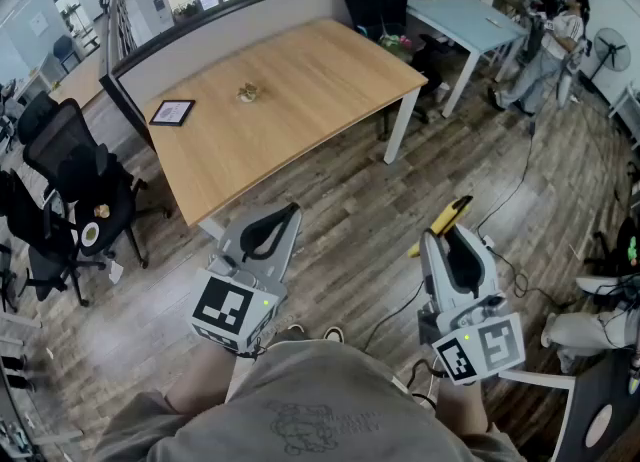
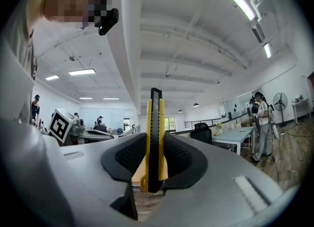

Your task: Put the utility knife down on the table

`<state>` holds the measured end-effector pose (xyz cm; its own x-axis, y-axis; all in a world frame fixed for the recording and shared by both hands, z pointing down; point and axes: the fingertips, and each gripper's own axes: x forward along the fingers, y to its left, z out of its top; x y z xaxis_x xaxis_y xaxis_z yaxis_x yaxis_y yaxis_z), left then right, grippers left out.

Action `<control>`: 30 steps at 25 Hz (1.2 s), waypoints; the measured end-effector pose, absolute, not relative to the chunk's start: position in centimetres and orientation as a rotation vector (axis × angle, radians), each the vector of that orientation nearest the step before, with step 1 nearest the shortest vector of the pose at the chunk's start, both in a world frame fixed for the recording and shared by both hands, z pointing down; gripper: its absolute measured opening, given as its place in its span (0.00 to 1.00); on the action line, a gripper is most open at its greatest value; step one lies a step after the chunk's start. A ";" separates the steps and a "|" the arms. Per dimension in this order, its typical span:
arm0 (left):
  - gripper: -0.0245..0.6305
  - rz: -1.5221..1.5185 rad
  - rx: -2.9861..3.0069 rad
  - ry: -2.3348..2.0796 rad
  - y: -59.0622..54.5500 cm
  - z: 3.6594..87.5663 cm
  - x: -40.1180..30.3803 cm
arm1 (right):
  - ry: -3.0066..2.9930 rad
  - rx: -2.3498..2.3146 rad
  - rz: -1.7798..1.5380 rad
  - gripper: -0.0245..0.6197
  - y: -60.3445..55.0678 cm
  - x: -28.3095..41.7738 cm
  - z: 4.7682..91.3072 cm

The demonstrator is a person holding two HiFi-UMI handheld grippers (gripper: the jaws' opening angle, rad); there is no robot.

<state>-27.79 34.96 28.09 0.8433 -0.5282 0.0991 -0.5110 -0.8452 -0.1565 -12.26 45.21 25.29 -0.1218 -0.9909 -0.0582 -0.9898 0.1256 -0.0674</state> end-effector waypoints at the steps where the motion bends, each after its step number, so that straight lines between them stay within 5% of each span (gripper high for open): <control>1: 0.04 -0.212 -2.898 0.822 35.0 28.1 -27.6 | 2.281 -2.020 -0.021 0.23 45.2 -12.0 25.2; 30: 0.04 -0.237 -2.936 0.749 33.0 29.7 -21.8 | 2.236 -2.114 -0.146 0.23 44.3 -6.6 29.0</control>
<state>-21.82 32.99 29.72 0.8667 -0.4830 0.1250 -0.4671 -0.8736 -0.1365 -6.55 44.31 29.05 -0.0570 -0.9982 0.0206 -0.9924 0.0543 -0.1106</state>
